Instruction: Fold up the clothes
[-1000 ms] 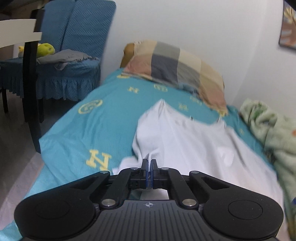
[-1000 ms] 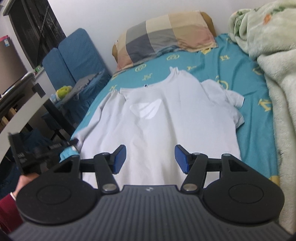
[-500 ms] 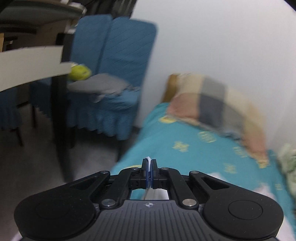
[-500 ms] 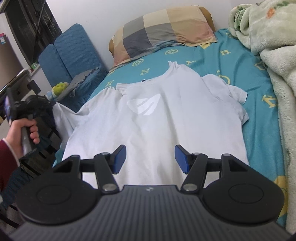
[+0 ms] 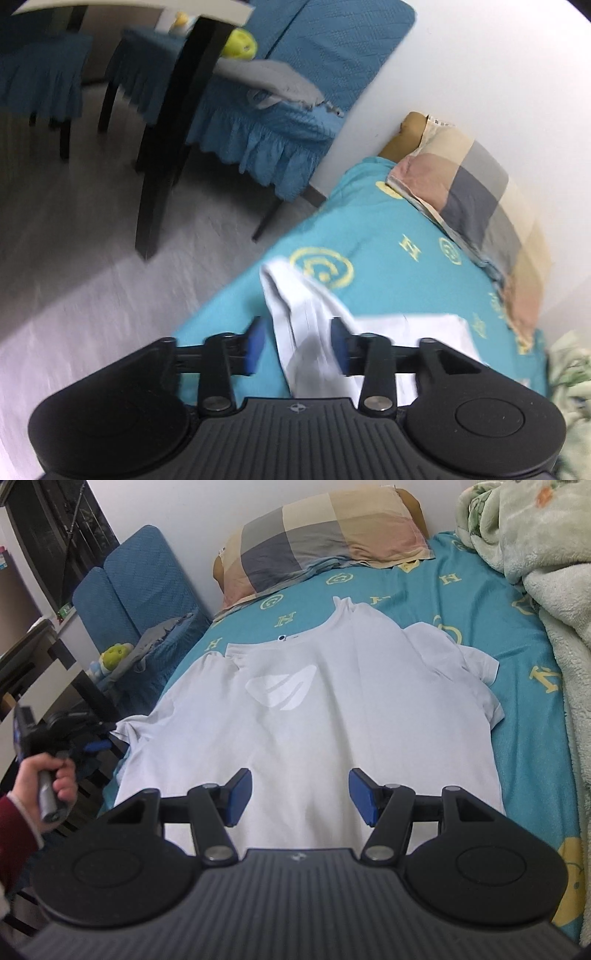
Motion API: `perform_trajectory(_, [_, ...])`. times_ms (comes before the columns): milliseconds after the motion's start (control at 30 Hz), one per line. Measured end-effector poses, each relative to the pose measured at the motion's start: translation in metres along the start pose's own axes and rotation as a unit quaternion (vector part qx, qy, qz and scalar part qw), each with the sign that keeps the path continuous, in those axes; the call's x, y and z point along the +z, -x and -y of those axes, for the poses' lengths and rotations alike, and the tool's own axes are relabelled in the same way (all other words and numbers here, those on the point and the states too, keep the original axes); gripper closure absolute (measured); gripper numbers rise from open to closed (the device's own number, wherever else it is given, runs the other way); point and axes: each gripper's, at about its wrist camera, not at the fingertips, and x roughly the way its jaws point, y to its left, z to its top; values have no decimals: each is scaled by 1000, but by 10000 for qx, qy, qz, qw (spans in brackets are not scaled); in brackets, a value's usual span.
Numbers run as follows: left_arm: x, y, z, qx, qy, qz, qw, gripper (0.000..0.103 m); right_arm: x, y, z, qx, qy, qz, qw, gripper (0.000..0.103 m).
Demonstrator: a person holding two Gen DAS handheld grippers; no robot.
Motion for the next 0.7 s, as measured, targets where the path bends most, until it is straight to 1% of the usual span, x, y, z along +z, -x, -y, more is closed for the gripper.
perform_trajectory(67, [-15, 17, -11, -182, 322, -167, 9992, 54, 0, 4, -2, -10, 27, 39, 10000, 42])
perform_trajectory(133, [-34, 32, -19, -341, 653, -371, 9966, 51, -1, 8, -3, 6, 19, 57, 10000, 42])
perform_trajectory(233, [-61, 41, -34, -687, 1296, -657, 9870, 49, -2, 14, -3, 83, -69, 41, 9999, 42])
perform_trajectory(300, [-76, 36, -41, -726, 1661, -922, 9791, 49, -3, 17, -4, 129, -90, 43, 9999, 42])
perform_trajectory(333, [-81, 32, -41, -750, 1744, -1023, 9765, 49, -4, 18, -4, 140, -81, 45, 9999, 42])
perform_trajectory(467, [-84, 20, -40, -899, 1813, -831, 9758, 50, -9, 16, -2, 108, -67, -19, 9999, 42])
perform_trajectory(533, [-84, 15, -42, -1006, 1923, -807, 9728, 58, -12, 12, 0, 83, -82, -87, 9999, 42])
perform_trajectory(567, [-83, 13, -43, -1059, 1977, -795, 9713, 75, -13, 9, 1, 74, -92, -128, 9998, 42])
perform_trajectory(600, [-83, 10, -44, -1110, 2032, -780, 9697, 98, -15, 6, 1, 79, -95, -169, 9998, 42])
perform_trajectory(633, [-82, 9, -44, -1115, 2087, -718, 9689, 102, -16, 3, 0, 73, -63, -198, 9998, 42])
perform_trajectory(700, [-80, 11, -46, -1098, 2172, -561, 9683, 101, -18, -3, -2, 59, 5, -255, 9997, 42])
